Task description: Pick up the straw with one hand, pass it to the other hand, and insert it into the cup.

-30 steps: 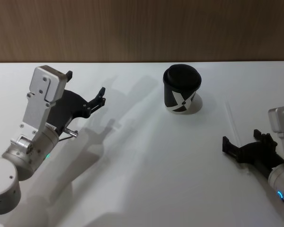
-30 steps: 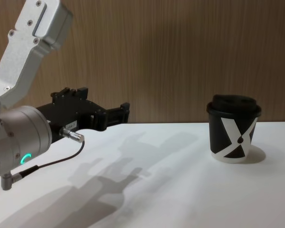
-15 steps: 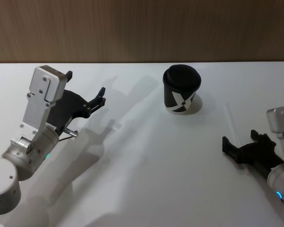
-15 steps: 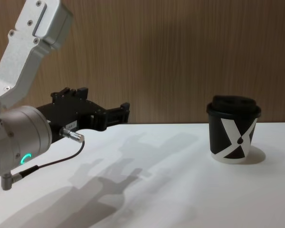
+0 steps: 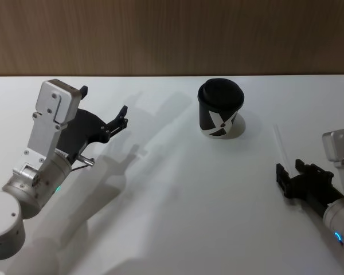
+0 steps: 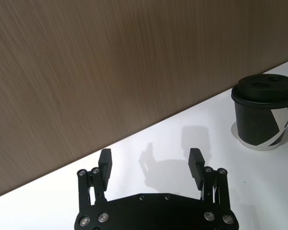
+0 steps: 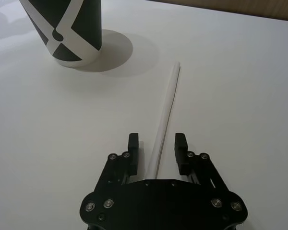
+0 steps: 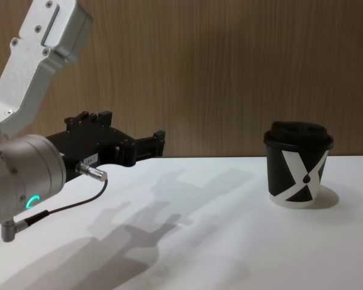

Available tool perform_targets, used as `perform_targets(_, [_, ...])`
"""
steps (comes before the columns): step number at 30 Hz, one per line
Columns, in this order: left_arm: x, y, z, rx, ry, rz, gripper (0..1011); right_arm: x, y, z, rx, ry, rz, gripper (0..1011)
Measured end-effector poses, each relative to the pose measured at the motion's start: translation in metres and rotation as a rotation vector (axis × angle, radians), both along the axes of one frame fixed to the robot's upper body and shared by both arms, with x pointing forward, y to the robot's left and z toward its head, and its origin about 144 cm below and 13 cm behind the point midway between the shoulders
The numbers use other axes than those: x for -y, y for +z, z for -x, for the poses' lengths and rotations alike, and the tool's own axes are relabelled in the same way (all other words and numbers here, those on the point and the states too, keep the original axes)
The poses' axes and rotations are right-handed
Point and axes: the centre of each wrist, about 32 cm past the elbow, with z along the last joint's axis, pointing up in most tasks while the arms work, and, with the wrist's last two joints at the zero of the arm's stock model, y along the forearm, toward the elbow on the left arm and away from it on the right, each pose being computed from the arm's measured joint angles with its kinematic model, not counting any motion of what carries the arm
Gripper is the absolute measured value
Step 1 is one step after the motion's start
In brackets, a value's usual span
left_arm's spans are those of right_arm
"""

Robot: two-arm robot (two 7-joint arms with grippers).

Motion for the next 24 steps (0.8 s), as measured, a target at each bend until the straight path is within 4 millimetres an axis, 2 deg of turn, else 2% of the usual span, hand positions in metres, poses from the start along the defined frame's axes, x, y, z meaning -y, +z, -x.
perform_targets(13, [0.0, 0.0, 0.0, 0.0, 0.0, 0.0, 1003, 0.0003, -0.0001, 0.0, -0.002, -0.002, 0.002, 68])
perform_targets(24, [0.0, 0.0, 0.0, 0.0, 0.0, 0.0, 1003, 0.0001, -0.0001, 0.0, -0.002, -0.001, 0.002, 4])
